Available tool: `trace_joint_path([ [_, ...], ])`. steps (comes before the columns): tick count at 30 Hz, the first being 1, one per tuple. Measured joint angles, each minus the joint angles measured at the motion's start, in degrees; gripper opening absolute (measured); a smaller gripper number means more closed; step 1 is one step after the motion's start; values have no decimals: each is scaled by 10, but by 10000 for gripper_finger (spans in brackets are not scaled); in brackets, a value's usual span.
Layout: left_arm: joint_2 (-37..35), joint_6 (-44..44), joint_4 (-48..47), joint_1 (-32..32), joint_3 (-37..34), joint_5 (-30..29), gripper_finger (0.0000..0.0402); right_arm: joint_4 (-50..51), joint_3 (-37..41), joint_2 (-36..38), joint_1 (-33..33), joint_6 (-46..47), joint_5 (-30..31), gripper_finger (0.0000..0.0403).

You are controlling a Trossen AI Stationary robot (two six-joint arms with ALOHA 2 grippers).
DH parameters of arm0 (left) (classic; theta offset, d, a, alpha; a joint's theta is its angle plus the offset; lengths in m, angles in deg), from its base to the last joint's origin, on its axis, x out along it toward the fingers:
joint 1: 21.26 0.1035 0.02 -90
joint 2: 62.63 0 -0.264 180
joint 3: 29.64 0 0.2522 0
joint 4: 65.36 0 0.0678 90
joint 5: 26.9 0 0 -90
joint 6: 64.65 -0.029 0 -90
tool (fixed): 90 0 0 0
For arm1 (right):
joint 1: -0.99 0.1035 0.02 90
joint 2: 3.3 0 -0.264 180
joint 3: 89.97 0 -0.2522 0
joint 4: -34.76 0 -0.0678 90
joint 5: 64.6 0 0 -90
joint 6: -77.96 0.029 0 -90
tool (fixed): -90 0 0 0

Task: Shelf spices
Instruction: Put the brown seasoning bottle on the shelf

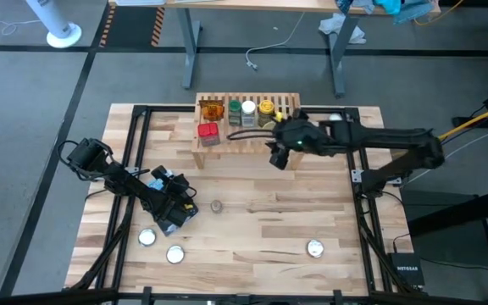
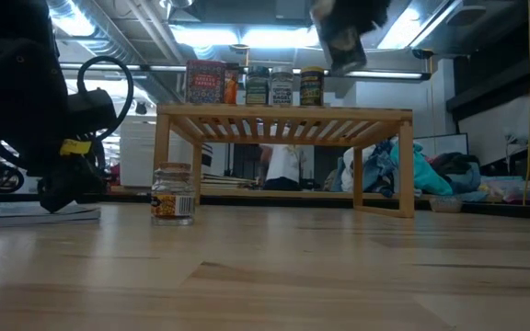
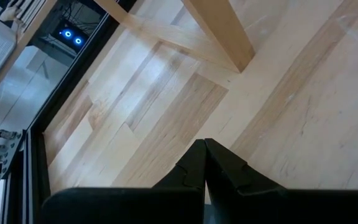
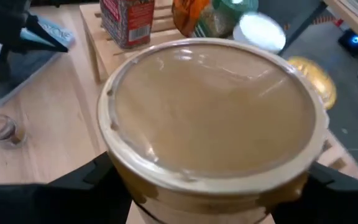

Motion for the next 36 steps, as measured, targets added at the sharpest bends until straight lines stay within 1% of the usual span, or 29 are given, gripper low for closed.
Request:
trace_joint_path([
  [3, 0, 0, 0, 0, 0, 0, 0, -97, 96, 45, -27, -20, -25, 283],
  [5, 0, 0, 0, 0, 0, 0, 0, -155, 146, 70, -46, -33, -40, 283],
  [8, 0, 0, 0, 0, 0, 0, 0, -225, 201, 99, -76, -51, -69, 283],
  [11, 0, 0, 0, 0, 0, 0, 0, -266, 235, 112, -103, -68, -95, 283],
  [15, 0, 0, 0, 0, 0, 0, 0, -308, 258, 119, -141, -78, -126, 283],
  [18, 0, 0, 0, 0, 0, 0, 0, -312, 270, 118, -168, -79, -155, 283],
  [21, 0, 0, 0, 0, 0, 0, 0, -343, 284, 118, -189, -84, -171, 283],
  [25, 0, 0, 0, 0, 0, 0, 0, -347, 290, 118, -218, -92, -196, 283],
  [30, 0, 0, 0, 0, 0, 0, 0, -351, 290, 118, -243, -95, -215, 289],
  [36, 0, 0, 0, 0, 0, 0, 0, -362, 289, 111, -262, -107, -253, 289],
])
